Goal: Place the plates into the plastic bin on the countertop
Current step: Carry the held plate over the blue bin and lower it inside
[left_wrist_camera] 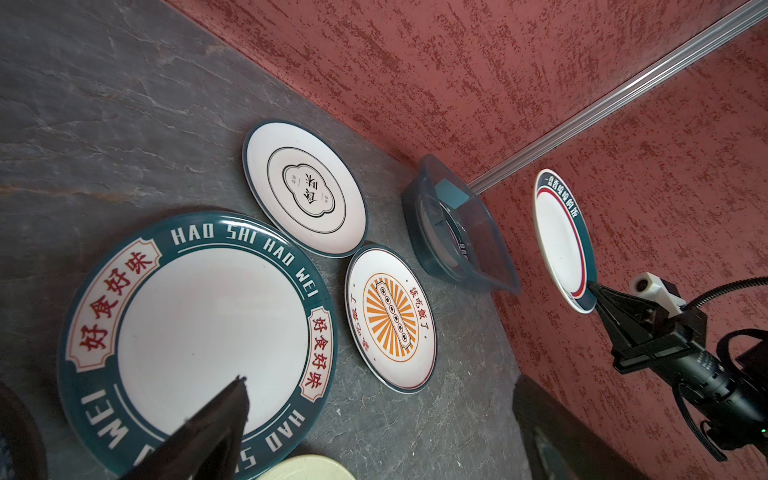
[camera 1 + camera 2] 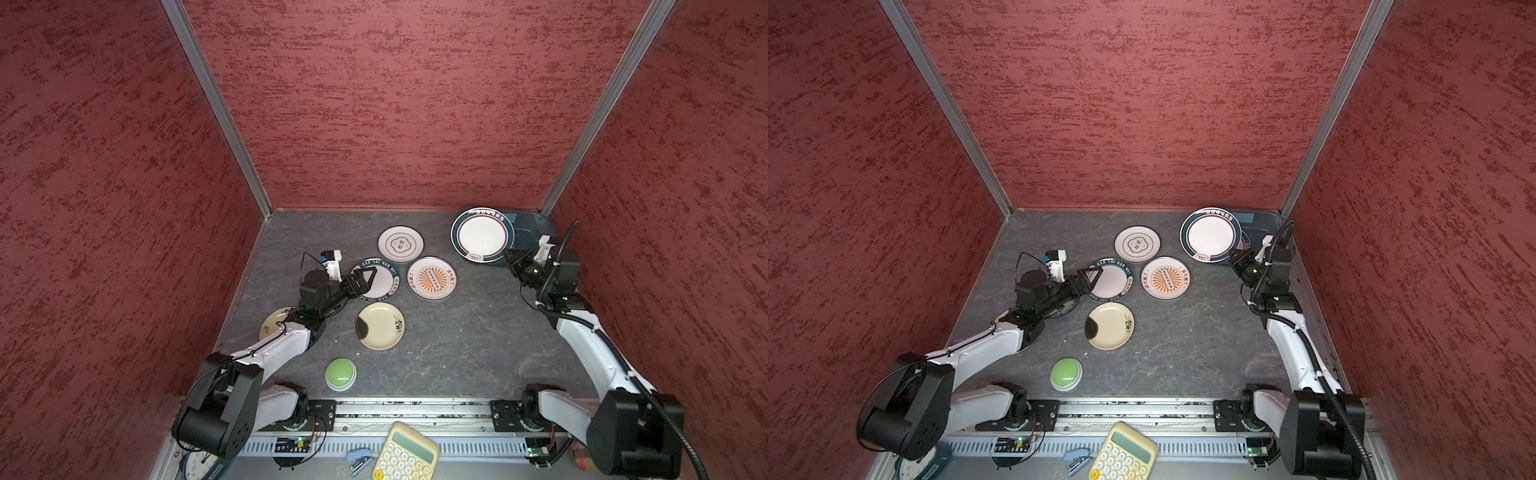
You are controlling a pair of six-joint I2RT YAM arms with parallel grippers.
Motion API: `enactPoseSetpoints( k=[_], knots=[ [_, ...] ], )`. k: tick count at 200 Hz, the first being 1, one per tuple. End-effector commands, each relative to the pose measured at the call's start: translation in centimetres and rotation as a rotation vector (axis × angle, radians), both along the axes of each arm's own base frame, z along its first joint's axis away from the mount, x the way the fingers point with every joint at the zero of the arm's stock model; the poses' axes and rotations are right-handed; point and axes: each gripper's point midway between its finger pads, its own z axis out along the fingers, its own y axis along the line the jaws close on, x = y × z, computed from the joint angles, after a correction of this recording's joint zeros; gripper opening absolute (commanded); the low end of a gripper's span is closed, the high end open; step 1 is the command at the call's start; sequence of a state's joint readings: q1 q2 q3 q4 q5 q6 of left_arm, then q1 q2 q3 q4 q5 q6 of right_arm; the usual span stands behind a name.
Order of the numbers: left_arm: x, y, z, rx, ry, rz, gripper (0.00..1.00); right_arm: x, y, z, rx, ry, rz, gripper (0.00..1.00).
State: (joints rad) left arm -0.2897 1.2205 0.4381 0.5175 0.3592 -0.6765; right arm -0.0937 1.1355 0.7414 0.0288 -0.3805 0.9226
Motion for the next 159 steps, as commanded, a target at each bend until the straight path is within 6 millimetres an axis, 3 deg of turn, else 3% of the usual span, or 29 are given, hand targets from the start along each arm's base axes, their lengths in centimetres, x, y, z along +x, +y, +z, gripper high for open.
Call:
enactPoseSetpoints(
  k=[1, 42, 62, 102, 111, 115, 159],
  knots=[
    [0.1, 0.3, 0.7, 0.001, -0.03, 0.01, 1.0, 1.6, -1.6, 3.7, -0.05, -0.118, -0.044, 0.0],
    [0.6, 0.1, 2.4, -0.019, -0.044, 0.015, 0.99, 3.3, -3.8, 2.5, -0.094, -0.08, -0.109, 0.0],
    [0.9, 0.0, 3.4, -0.026, -0.059, 0.013, 1.0, 4.3, -5.0, 1.0, -0.112, -0.029, -0.144, 0.0],
    [0.8, -0.3, 3.7, 0.002, -0.015, -0.002, 0.99, 6.9, -7.1, -1.5, -0.201, 0.029, -0.201, 0.0],
    [0.8, -0.3, 3.8, 0.009, -0.011, 0.001, 0.99, 7.5, -7.3, -1.3, -0.21, 0.011, -0.206, 0.0],
    [0.7, -0.3, 3.7, 0.013, -0.01, 0.002, 0.99, 7.9, -7.4, -2.4, -0.21, 0.026, -0.206, 0.0],
    [0.7, -0.2, 3.6, 0.028, 0.009, 0.007, 1.0, 10.5, -8.3, -4.4, -0.256, 0.083, -0.2, 0.0]
  ],
)
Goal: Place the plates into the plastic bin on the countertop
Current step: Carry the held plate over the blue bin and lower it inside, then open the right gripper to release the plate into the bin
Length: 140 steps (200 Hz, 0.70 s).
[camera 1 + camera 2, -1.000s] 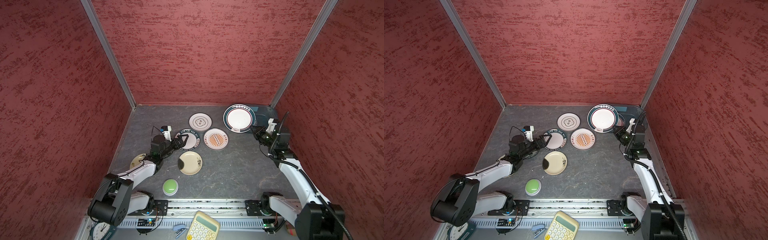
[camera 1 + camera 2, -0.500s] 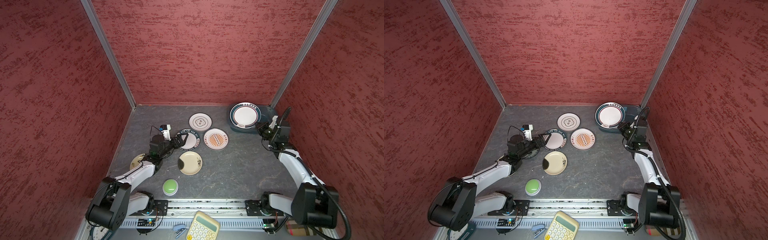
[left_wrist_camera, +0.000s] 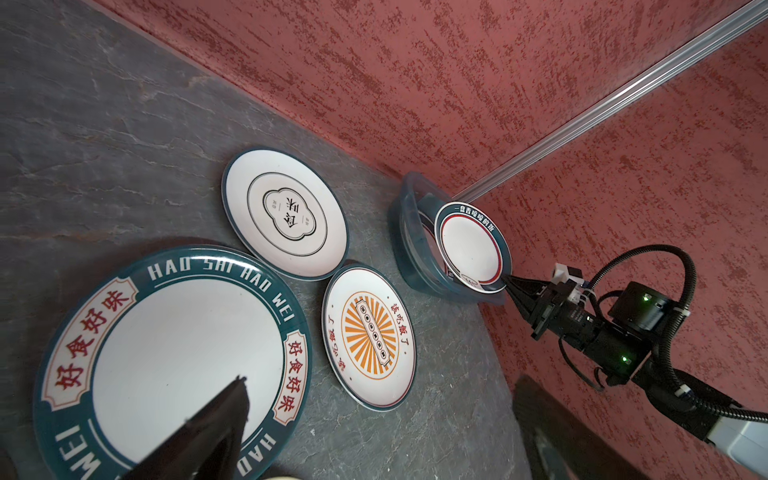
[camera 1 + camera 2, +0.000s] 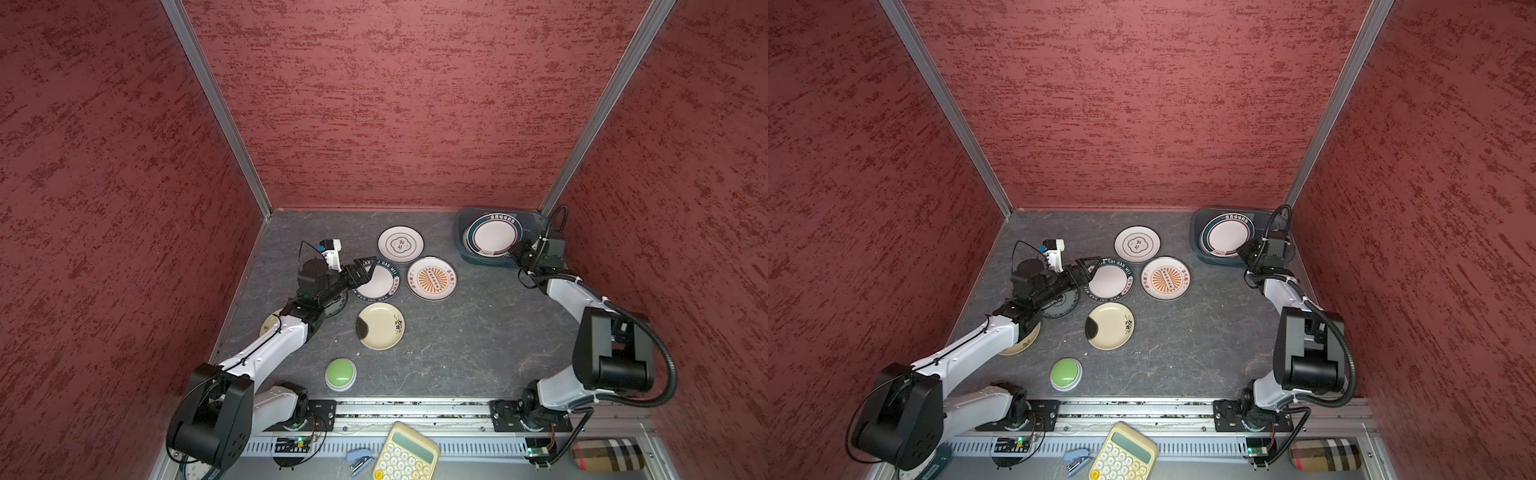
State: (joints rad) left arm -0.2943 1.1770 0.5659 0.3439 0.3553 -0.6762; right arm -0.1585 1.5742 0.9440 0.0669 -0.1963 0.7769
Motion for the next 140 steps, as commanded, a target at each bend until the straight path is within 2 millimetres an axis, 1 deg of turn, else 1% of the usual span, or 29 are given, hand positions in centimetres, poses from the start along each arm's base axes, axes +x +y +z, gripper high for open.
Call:
enactPoseSetpoints(
  k=[1, 19, 40, 69, 112, 140],
  knots=[
    [0.0, 0.1, 0.2, 0.027, 0.008, 0.008, 1.0, 2.8, -1.5, 3.5, -0.081, -0.091, -0.018, 0.0],
    [0.0, 0.2, 0.4, 0.028, 0.008, 0.016, 0.99, 3.5, -1.8, 2.3, -0.091, -0.044, -0.019, 0.0],
    [0.0, 0.3, 0.6, 0.034, 0.008, 0.024, 0.99, 4.4, -1.3, 1.4, -0.062, -0.051, 0.009, 0.0],
    [-0.2, 0.4, 0.8, 0.036, 0.003, 0.028, 0.99, 5.4, -1.2, 0.0, -0.041, -0.001, 0.023, 0.0],
    [-0.3, 0.7, 0.2, 0.054, 0.022, 0.042, 1.0, 5.9, -1.0, -1.3, -0.028, 0.042, 0.038, 0.0],
    [-0.3, 0.9, 0.4, 0.059, 0.016, 0.048, 1.0, 6.0, -0.7, -2.1, -0.012, 0.07, 0.063, 0.0]
  ],
)
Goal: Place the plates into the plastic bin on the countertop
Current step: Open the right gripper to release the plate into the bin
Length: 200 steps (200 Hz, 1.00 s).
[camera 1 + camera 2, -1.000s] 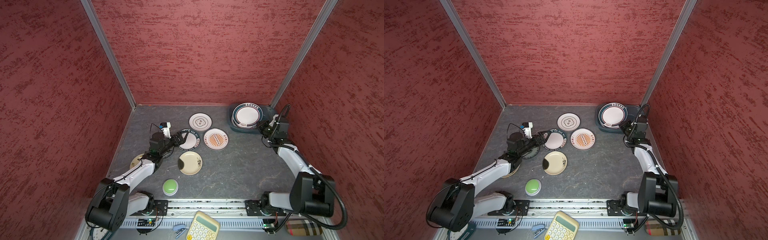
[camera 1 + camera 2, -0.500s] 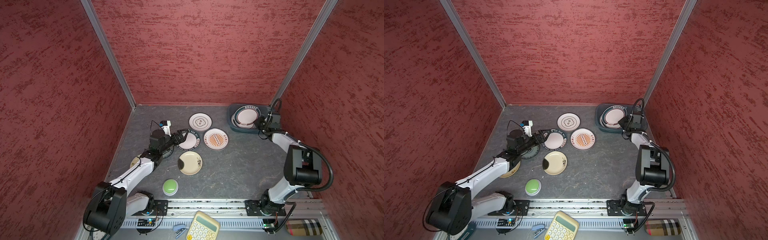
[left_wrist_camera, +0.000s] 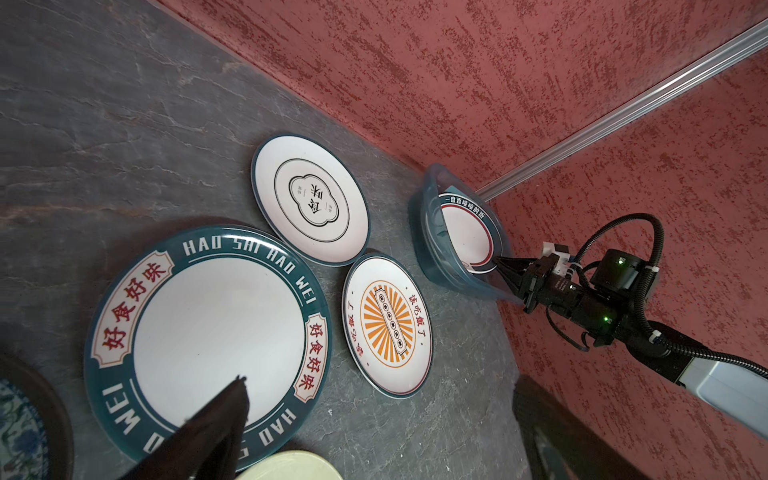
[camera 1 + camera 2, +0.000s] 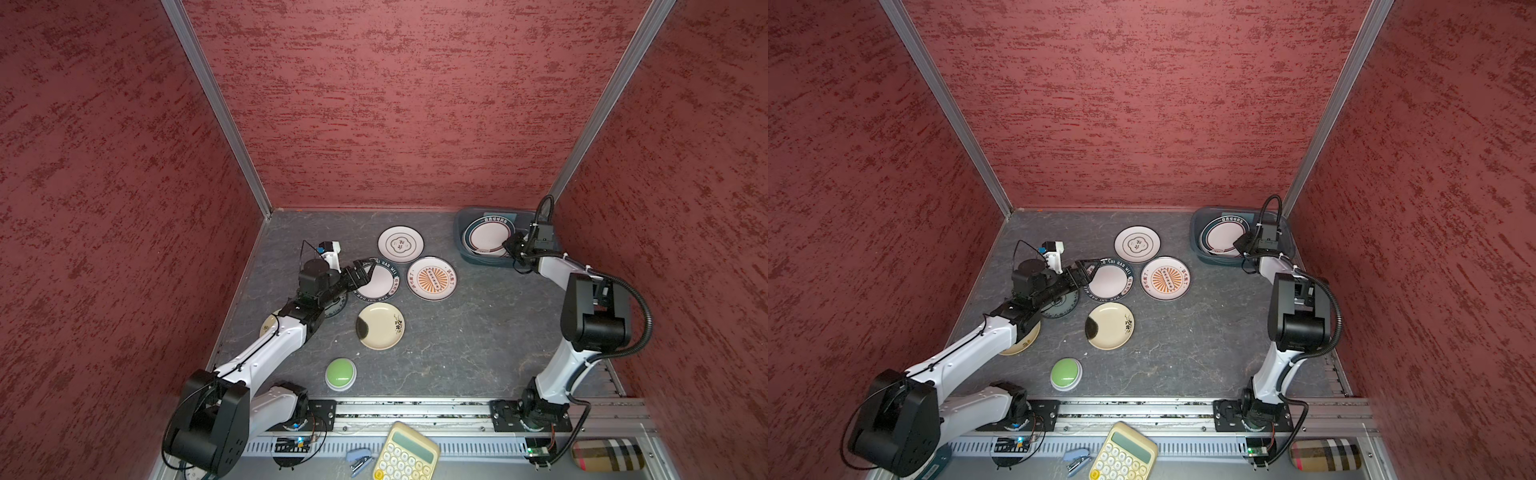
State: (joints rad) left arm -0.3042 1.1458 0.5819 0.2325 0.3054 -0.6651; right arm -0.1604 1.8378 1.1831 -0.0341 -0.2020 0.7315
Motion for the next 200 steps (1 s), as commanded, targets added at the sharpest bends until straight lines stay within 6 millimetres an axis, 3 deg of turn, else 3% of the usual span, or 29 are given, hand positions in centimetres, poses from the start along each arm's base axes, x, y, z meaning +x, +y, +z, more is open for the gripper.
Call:
enactPoseSetpoints(
  k=[1, 21, 50, 143, 178, 200],
  knots=[
    [0.1, 0.3, 1.1, 0.018, -0.034, 0.013, 0.99, 1.3, 0.2, 1.9, 0.004, -0.05, 0.037, 0.0],
    [0.3, 0.5, 1.1, 0.019, -0.035, 0.025, 1.0, 1.3, 0.7, 1.6, 0.007, -0.041, 0.078, 0.0],
    [0.5, 0.4, 1.1, 0.008, -0.04, 0.027, 0.99, 1.2, 1.0, 1.4, 0.016, -0.036, 0.095, 0.25],
    [0.3, 0.5, 0.3, 0.007, -0.028, 0.029, 1.0, 0.8, 0.0, 3.5, -0.034, -0.044, 0.051, 0.33],
    [0.5, 1.3, -0.4, 0.028, 0.011, 0.07, 1.0, -0.3, 0.2, 5.7, -0.043, -0.072, 0.055, 0.35],
    [0.5, 1.7, -0.8, 0.022, 0.039, 0.082, 1.0, -1.8, 1.1, 8.3, -0.028, -0.123, 0.08, 0.48]
  ],
)
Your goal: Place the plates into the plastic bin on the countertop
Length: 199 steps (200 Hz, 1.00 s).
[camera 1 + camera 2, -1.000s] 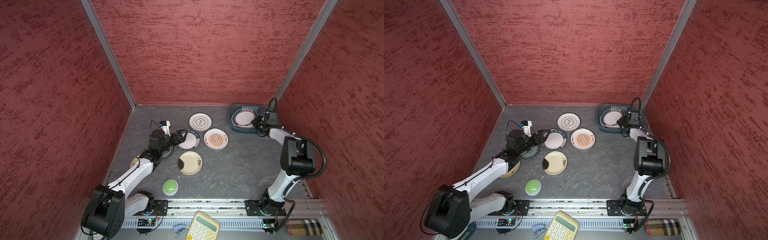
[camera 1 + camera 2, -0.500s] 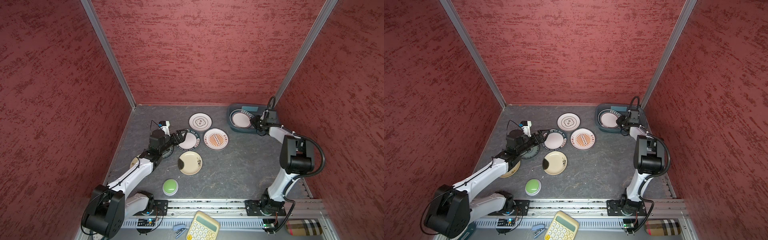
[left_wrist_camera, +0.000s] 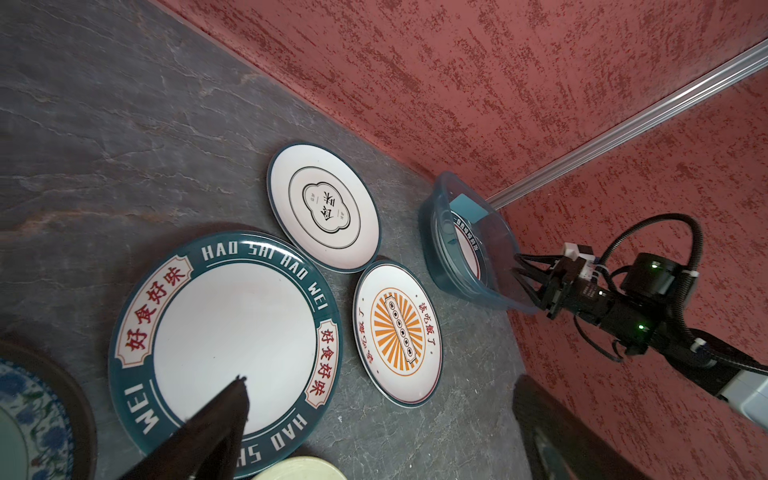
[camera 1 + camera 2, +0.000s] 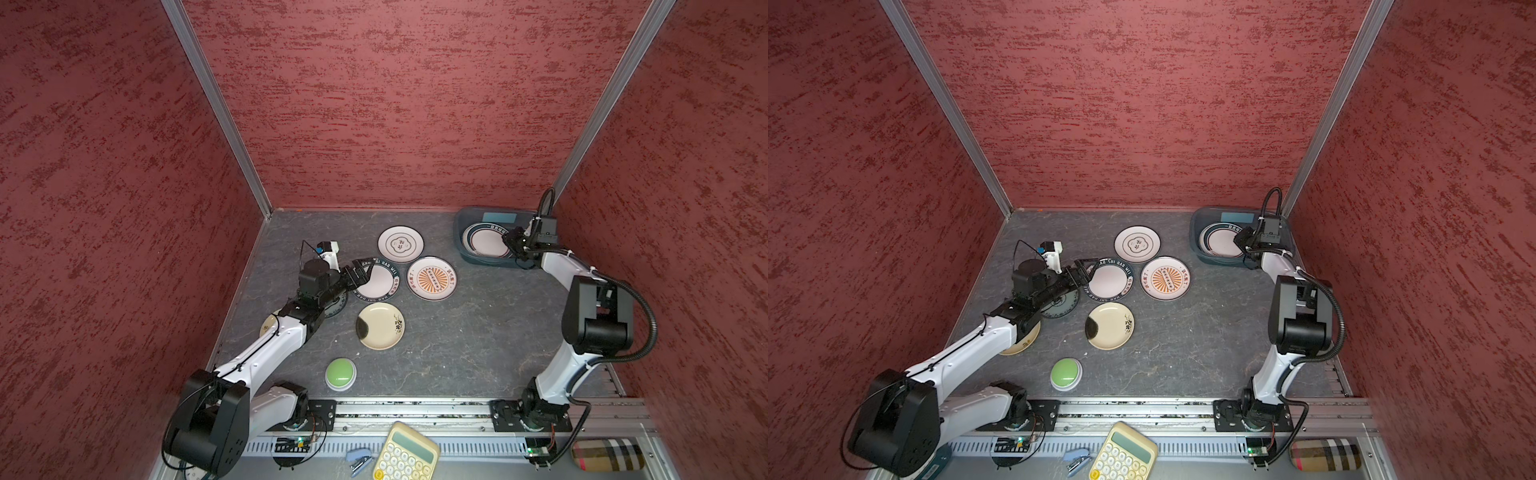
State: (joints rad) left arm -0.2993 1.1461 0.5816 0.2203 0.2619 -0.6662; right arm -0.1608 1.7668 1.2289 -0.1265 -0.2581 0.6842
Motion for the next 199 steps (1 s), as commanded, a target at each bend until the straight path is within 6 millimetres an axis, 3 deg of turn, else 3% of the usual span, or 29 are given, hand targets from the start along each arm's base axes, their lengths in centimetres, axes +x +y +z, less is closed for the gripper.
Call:
enactPoseSetpoints(
  k=[1, 31, 33, 46, 95, 115, 141, 199],
  knots=[
    [0.1, 0.8, -0.5, 0.005, 0.033, 0.036, 1.0, -1.5, 0.1, 4.5, -0.017, -0.091, 0.009, 0.49],
    [-0.5, 1.4, -2.1, 0.008, 0.121, 0.051, 0.99, -4.9, 1.5, 8.4, 0.004, -0.177, 0.046, 0.65],
    [-0.6, 1.3, -2.2, 0.004, 0.124, 0.044, 1.0, -5.3, 1.7, 9.4, 0.002, -0.202, 0.05, 0.66],
    [-1.0, 0.9, -2.6, -0.009, 0.141, 0.01, 0.99, -7.2, 2.6, 11.3, 0.03, -0.253, 0.072, 0.75],
    [-1.4, 1.6, -5.1, -0.028, 0.24, 0.037, 0.99, -13.0, 7.8, 14.5, 0.202, -0.368, 0.293, 0.94],
    [-1.5, 1.6, -5.5, -0.038, 0.266, 0.019, 1.0, -15.3, 9.1, 14.6, 0.242, -0.401, 0.348, 0.95],
    [-1.6, 2.3, -6.1, -0.06, 0.29, 0.038, 0.99, -17.7, 9.2, 13.1, 0.224, -0.39, 0.329, 0.97],
    [-1.8, 3.0, -7.7, -0.093, 0.317, 0.084, 0.99, -20.2, 11.7, 10.5, 0.31, -0.357, 0.468, 0.97]
  ],
)
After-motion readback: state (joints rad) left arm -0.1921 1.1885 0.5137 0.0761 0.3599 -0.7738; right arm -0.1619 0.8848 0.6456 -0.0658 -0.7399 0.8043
